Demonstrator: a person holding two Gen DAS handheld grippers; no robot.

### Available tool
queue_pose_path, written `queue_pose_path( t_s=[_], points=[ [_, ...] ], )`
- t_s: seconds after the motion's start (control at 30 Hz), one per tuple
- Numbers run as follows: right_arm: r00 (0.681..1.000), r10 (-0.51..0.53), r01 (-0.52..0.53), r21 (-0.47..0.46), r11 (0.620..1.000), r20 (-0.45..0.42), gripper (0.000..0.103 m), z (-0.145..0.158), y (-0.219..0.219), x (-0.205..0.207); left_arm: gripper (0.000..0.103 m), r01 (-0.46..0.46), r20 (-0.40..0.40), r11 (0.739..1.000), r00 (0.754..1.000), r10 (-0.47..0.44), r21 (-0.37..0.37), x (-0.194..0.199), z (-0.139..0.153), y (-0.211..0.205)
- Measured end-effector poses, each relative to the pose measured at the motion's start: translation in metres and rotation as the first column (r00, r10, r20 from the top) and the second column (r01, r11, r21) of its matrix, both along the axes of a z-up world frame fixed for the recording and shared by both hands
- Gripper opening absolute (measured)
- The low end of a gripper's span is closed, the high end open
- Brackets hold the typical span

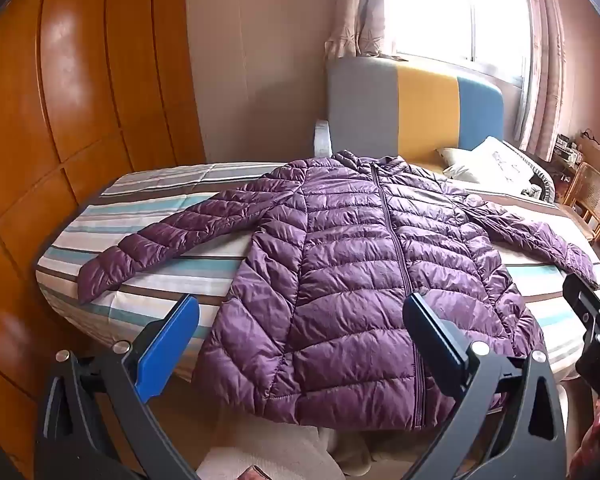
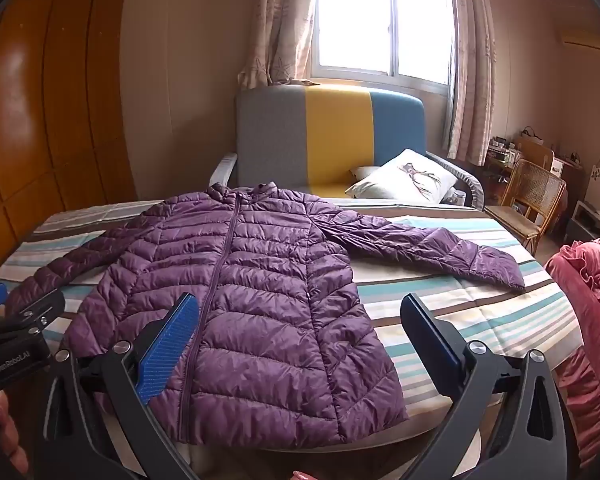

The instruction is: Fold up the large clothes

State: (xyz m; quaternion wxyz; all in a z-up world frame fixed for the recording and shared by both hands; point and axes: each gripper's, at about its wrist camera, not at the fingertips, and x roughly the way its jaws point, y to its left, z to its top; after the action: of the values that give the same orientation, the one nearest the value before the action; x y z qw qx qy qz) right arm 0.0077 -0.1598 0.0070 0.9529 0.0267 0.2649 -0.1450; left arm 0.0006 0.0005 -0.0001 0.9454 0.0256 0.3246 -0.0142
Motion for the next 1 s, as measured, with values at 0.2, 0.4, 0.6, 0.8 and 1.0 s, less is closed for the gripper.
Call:
queue_pose_path(
  t_s=[0.2, 0.4, 0.6, 0.8, 1.0],
  points=[
    [1.000, -0.002, 0.002, 0.003, 1.000, -0.014, 0.100, 0.000, -0.002, 0.000, 0.101, 0.013, 0.004, 1.000, 1.000, -0.013, 0.005, 0.002, -0.003, -0.005],
    [1.000, -0.004, 0.004, 0.017, 1.000, -0.010, 0.100, 0.001, -0.001, -0.002, 0.101, 0.010, -0.002, 1.000, 1.000, -0.010, -0.002, 0.000, -0.001, -0.002],
    [1.000, 0.001, -0.001, 0.017, 1.000, -0.018, 0.100, -0.003, -0.003, 0.002, 0.101, 0.018, -0.006, 1.000, 1.000, -0.018, -0.004, -0.001, 0.000, -0.003],
    [1.000, -0.001, 0.002, 0.020, 1.000, -0.022, 0.100, -0.004, -0.004, 0.002, 0.101, 0.019, -0.007, 1.000, 1.000, -0.019, -0.006, 0.000, -0.002, -0.003],
    [1.000, 0.001, -0.001, 0.022, 1.000, -0.022, 0.100, -0.004, -0.003, 0.003, 0.101, 0.017, -0.009, 1.000, 1.000, -0.017, -0.002, 0.000, -0.002, -0.003]
  ],
)
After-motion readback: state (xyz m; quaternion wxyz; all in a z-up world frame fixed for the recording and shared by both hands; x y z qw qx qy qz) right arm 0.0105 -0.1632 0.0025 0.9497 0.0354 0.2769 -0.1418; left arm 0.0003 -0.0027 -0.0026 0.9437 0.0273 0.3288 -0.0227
